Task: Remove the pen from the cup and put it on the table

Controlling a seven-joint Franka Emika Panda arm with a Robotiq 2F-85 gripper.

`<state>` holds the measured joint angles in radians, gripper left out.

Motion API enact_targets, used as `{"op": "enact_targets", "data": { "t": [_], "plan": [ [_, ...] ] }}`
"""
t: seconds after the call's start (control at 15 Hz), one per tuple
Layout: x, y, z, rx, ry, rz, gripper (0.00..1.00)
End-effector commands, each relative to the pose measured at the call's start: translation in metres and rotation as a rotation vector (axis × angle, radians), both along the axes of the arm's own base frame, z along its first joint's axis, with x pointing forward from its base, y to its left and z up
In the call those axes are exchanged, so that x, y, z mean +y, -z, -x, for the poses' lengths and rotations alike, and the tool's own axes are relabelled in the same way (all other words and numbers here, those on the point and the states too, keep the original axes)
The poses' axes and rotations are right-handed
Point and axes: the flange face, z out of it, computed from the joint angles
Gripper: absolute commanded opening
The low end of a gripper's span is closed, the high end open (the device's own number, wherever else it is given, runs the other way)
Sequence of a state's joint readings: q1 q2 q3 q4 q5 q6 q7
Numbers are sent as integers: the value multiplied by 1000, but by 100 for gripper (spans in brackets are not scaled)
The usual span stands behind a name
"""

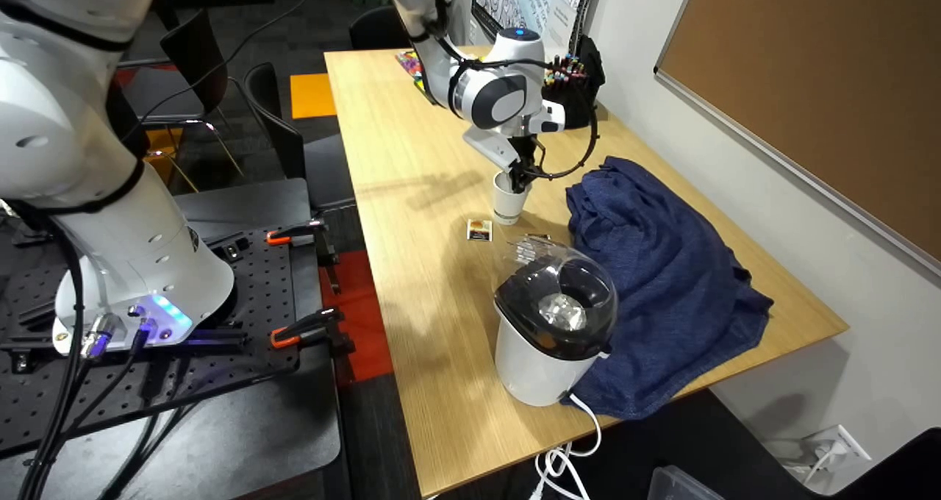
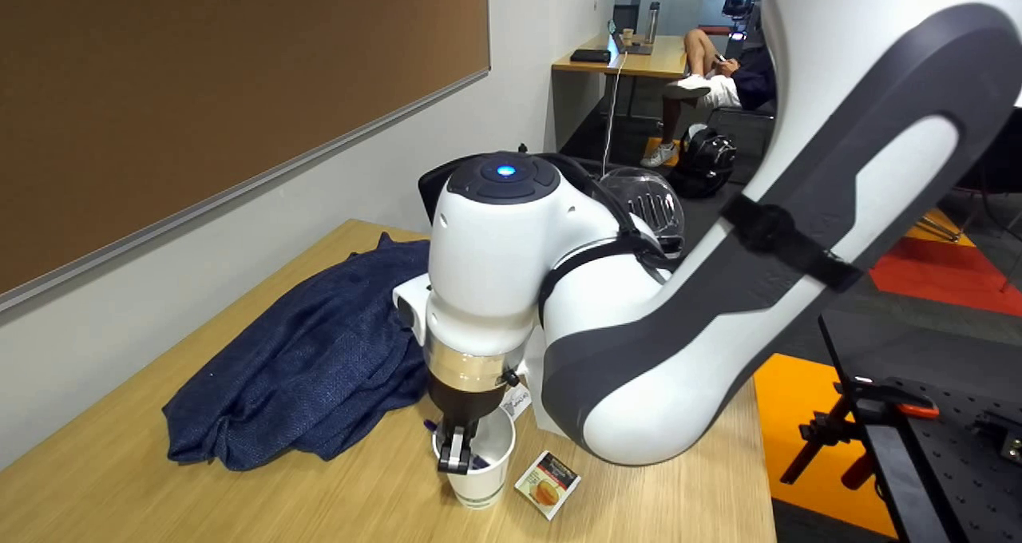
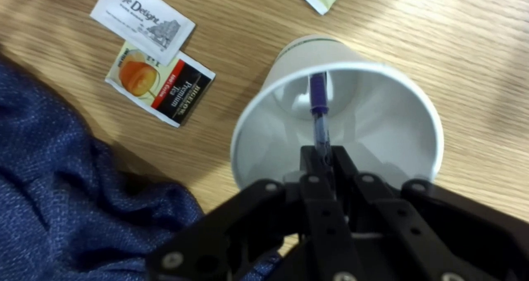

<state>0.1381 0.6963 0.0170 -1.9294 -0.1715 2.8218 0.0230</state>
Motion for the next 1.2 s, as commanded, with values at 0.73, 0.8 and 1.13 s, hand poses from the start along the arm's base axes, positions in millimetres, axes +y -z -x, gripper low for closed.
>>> {"op": "enact_targets", "data": {
  "t": [0.73, 0.8, 1.13],
  "plan": [
    [8, -70, 51, -192, -26, -4, 3],
    [6, -78, 56, -212, -18, -1, 3],
    [-7, -117, 82, -318, 22, -1, 3]
  ]
}}
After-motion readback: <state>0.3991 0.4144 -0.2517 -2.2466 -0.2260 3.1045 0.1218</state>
